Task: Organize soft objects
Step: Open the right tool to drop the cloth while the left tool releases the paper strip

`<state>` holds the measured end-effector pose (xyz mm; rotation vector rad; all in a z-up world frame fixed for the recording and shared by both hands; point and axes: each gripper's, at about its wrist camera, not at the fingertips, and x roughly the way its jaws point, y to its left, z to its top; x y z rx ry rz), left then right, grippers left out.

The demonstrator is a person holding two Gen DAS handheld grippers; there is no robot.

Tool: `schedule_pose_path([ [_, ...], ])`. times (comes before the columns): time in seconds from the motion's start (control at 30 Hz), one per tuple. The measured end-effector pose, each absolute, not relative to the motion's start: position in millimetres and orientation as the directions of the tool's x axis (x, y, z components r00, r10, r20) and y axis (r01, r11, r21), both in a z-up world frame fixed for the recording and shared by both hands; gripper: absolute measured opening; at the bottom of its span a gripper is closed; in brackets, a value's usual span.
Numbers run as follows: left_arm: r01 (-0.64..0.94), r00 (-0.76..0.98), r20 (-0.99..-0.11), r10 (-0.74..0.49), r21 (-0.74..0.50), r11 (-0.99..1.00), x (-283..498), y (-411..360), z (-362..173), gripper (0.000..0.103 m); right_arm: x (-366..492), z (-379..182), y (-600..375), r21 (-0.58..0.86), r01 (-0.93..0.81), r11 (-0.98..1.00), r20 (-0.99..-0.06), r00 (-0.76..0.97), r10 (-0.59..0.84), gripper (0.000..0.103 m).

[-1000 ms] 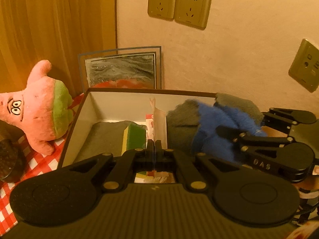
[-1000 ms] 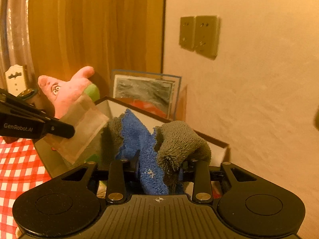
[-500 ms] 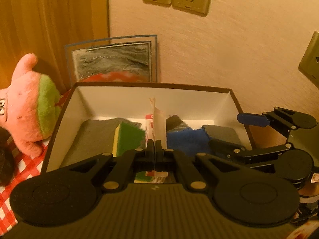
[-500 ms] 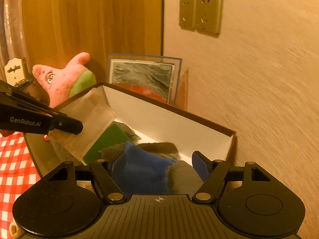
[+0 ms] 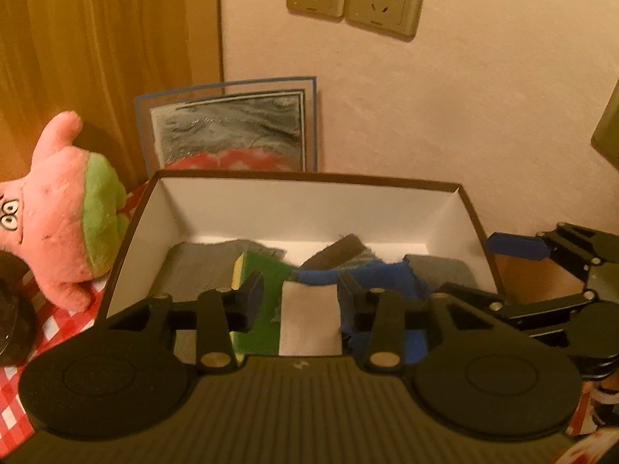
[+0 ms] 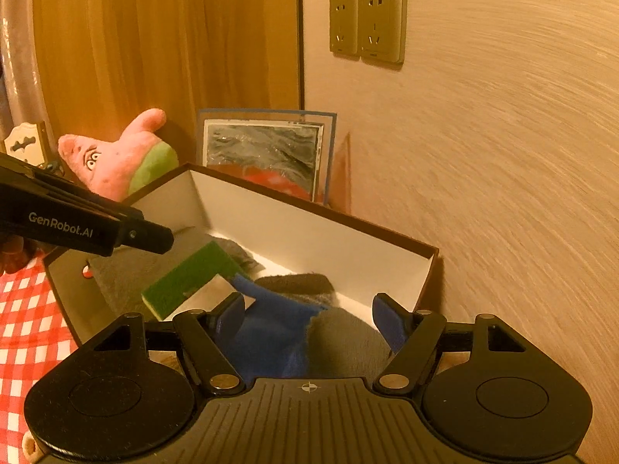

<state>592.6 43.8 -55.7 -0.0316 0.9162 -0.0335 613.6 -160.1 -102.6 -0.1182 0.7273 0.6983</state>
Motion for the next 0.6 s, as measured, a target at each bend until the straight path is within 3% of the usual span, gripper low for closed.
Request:
schedule_pose_path([
  [0.6, -0.038, 0.578, -0.816, -0.012, -0.041, 0.998, 540.5, 56.8, -41.5, 0.039, 570.4, -83.8, -169.2, 0.193, -0.603, 0.774, -0.646, 0.515, 0.563, 0.073],
])
